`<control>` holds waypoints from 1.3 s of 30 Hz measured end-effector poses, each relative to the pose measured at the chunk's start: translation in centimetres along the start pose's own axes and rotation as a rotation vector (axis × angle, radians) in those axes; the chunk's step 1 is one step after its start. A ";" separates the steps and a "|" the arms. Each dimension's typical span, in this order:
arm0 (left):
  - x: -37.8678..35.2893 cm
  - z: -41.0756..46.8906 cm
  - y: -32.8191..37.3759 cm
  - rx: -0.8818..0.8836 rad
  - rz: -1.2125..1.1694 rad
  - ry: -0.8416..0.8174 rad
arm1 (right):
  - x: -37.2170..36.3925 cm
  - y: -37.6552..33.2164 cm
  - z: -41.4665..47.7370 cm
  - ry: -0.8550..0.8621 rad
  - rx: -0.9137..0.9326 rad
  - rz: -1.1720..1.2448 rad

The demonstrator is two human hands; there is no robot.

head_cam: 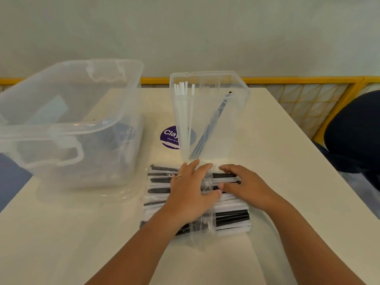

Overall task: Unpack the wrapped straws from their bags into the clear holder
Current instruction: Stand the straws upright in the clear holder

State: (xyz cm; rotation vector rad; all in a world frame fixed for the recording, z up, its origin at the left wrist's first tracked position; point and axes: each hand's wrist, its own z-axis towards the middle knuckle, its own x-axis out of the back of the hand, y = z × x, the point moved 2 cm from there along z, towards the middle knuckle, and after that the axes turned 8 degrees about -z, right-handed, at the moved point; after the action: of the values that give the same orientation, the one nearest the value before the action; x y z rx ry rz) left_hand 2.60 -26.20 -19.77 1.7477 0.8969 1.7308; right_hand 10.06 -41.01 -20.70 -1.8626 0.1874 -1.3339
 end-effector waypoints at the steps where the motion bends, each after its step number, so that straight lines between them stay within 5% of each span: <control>1: -0.1 -0.1 0.0 -0.003 -0.001 0.002 | 0.0 0.2 -0.1 -0.020 -0.006 -0.030; 8: -0.4 -0.9 -0.5 -0.062 -0.163 0.069 | 0.9 -0.9 -0.3 -0.030 0.046 -0.165; 19: 0.1 -1.8 0.3 -0.049 -0.069 0.089 | 1.4 -2.6 -1.1 -0.016 0.119 -0.227; 29: 1.1 -0.1 3.9 -0.099 0.400 0.096 | 3.0 -3.1 -1.8 0.069 0.114 0.046; 39: 1.6 1.9 4.5 -0.161 0.514 0.054 | 2.5 -1.5 -2.2 0.200 0.078 0.461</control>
State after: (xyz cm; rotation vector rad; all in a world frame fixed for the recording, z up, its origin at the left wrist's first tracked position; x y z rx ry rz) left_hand 4.89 -27.74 -15.43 1.9405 0.3241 2.1055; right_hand 8.78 -42.56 -17.61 -1.4997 0.6199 -1.1783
